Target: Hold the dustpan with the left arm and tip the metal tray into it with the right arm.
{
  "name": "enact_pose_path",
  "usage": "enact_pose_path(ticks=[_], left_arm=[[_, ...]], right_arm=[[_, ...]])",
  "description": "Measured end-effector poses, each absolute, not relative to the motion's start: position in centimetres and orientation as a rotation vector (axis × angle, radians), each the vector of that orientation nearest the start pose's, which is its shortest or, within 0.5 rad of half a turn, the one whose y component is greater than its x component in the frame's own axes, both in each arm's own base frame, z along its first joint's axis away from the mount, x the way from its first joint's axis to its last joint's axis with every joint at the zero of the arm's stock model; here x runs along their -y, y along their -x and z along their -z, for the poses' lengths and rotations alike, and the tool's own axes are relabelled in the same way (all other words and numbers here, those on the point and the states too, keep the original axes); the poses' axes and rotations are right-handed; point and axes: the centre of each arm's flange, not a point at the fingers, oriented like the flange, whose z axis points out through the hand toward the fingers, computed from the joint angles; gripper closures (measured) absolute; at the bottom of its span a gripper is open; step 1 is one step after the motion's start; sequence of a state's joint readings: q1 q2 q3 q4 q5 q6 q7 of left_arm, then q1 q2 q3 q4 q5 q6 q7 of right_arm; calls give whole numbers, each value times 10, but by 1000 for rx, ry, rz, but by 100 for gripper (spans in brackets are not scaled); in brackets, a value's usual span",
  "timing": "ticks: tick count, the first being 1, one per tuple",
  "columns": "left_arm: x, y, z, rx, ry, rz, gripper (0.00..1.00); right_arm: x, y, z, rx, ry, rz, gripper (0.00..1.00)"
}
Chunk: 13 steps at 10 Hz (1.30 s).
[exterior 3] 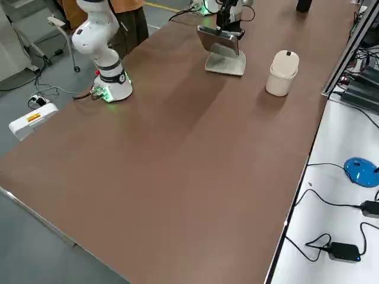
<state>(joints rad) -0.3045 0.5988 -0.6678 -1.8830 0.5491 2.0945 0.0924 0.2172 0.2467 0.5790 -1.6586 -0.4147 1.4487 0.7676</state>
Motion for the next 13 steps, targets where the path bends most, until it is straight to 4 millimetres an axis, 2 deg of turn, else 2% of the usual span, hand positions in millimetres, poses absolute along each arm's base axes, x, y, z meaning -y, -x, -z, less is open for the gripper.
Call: enact_pose_path(ticks=[5,8,11,13], left_arm=[[477,-378,-229,-1865,2319,-235,67],[476,-378,-228,-1864,2319,-235,67],[476,-378,-228,-1864,2319,-235,67],[476,-379,-228,-1863,2320,-235,67]], right_arm=[[-426,-422,-468,243,3773,-32,95],[-447,-409,-478,313,3828,113,95],[-463,-396,-472,405,3904,258,95],[-463,-396,-470,410,3932,291,95]])
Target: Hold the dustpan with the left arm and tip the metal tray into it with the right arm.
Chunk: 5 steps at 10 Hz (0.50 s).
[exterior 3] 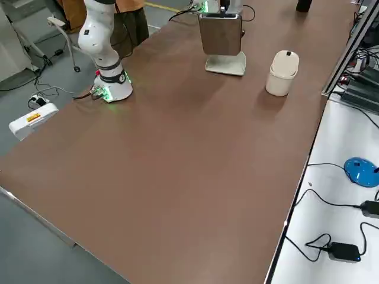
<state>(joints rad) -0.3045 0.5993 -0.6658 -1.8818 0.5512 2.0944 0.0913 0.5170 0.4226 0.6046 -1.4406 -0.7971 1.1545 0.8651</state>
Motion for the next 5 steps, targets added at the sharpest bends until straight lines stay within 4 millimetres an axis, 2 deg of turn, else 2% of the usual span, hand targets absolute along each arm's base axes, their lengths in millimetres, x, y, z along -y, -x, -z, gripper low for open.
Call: enact_pose_path(ticks=[2,5], left_arm=[[476,-379,-228,-1863,2320,-235,67],[476,-379,-228,-1863,2320,-235,67]], right_arm=[[-462,-399,-473,-231,-2277,-203,95],[-471,-389,-482,-237,-2245,-248,95]])
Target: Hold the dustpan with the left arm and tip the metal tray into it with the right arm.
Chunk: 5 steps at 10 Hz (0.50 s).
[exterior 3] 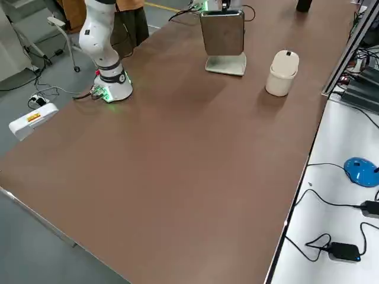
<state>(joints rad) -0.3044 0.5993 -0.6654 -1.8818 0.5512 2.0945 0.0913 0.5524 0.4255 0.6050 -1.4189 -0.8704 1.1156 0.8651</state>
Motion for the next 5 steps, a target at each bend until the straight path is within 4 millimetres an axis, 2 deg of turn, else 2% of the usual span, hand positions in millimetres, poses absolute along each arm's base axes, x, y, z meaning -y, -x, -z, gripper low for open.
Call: enact_pose_path(ticks=[2,5], left_arm=[[476,-379,-228,-1862,2320,-235,67],[475,-380,-229,-1860,2322,-234,67]], right_arm=[[-476,-381,-492,-231,-2212,-283,95],[-477,-379,-494,-236,-2197,-289,95]])
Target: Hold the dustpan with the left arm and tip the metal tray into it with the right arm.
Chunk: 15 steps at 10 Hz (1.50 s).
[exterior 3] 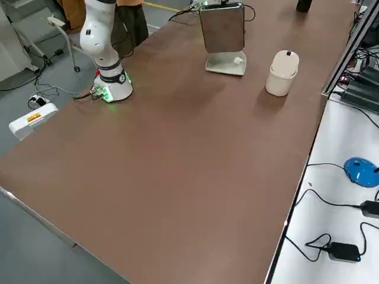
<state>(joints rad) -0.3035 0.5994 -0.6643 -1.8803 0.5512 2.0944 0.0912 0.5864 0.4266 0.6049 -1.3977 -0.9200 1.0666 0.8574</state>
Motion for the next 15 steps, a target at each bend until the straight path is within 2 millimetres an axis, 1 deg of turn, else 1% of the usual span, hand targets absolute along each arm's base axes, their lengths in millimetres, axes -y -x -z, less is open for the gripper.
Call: enact_pose_path(ticks=[2,4,6,7,8,9,10,11,12,13,14,15], left_arm=[[473,-386,-231,-1841,2323,-233,67],[468,-389,-240,-1801,2305,-251,67],[465,-391,-260,-1777,2287,-224,67],[464,-391,-270,-1765,2277,-213,67],[462,-393,-280,-1757,2268,-201,67],[459,-395,-291,-1761,2264,-199,67],[452,-399,-304,-1772,2267,-216,67],[442,-407,-317,-1782,2283,-234,67],[429,-418,-331,-1790,2300,-244,67],[415,-428,-345,-1792,2316,-251,67],[401,-438,-360,-1789,2339,-252,67],[385,-448,-377,-1780,2362,-246,67]], right_arm=[[-473,-385,-496,-241,-2200,-270,95],[-458,-408,-500,-241,-2251,-221,95],[-437,-434,-513,-240,-2335,-171,95],[-422,-446,-524,-220,-2385,-147,95],[-403,-460,-533,-180,-2434,-118,95],[-379,-478,-542,-128,-2493,-82,95],[-349,-498,-553,-92,-2552,-49,95],[-314,-517,-566,-72,-2603,-25,95],[-280,-532,-579,-49,-2653,-3,95],[-247,-543,-588,-8,-2712,31,95],[-214,-553,-591,43,-2774,71,95],[-181,-562,-590,92,-2832,108,95]])
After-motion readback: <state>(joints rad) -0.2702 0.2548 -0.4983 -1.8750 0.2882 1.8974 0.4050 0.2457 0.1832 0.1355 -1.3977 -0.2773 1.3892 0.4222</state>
